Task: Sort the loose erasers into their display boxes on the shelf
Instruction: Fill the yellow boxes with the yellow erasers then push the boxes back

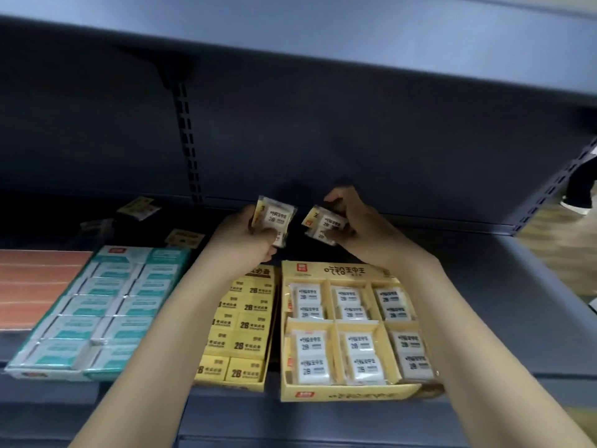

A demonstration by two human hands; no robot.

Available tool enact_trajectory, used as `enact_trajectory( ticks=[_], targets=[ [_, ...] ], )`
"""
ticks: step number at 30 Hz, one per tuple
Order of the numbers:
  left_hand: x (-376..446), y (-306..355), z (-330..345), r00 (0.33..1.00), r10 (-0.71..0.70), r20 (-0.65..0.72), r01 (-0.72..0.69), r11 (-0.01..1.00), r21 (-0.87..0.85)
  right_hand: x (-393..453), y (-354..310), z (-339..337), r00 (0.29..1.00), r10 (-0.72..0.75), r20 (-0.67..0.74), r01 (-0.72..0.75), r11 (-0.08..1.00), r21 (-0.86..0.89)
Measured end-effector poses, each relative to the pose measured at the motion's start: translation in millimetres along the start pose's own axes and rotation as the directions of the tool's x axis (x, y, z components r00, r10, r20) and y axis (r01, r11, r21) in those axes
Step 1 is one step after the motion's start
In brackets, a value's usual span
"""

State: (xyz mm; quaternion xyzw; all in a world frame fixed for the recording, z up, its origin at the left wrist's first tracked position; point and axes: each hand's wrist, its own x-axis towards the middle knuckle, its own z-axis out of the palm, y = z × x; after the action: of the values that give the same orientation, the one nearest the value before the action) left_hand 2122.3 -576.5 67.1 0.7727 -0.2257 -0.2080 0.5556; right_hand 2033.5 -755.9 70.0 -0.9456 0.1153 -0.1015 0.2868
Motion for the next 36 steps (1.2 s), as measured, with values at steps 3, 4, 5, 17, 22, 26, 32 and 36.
enact_trajectory(
  ticks=[3,4,5,17,22,26,32,36],
  targets=[
    [-8,5,15,1.000,-0.002,-0.024,0.004,0.997,0.076,-15,5,-14,0.999,0.013,-0.048,-0.012,1.000,0.012],
    [-12,7,20,0.999,-0.013,-0.032,0.015,0.997,0.073,-20,6,-18,0.998,0.018,-0.054,-0.017,1.000,0.024],
    [-15,9,24,0.999,-0.026,-0.033,0.027,0.998,0.057,-25,7,-21,0.998,0.026,-0.056,-0.024,0.999,0.042],
    [-31,12,52,0.996,-0.090,-0.012,0.090,0.995,0.041,-60,22,-23,0.999,0.029,-0.029,-0.023,0.981,0.193],
    [-36,13,49,0.997,-0.081,-0.009,0.081,0.996,0.028,-63,26,-24,1.000,0.026,0.001,-0.026,0.959,0.283],
    [-43,13,41,0.999,-0.042,-0.004,0.043,0.994,0.098,-63,29,-26,0.996,0.022,0.086,-0.047,0.950,0.307],
    [-49,9,40,0.998,-0.068,-0.002,0.066,0.968,0.241,-66,28,-25,0.997,0.020,0.072,-0.042,0.946,0.321],
    [-51,8,42,0.998,-0.065,-0.028,0.071,0.924,0.377,-68,27,-25,0.998,0.021,0.056,-0.038,0.949,0.313]
  ],
)
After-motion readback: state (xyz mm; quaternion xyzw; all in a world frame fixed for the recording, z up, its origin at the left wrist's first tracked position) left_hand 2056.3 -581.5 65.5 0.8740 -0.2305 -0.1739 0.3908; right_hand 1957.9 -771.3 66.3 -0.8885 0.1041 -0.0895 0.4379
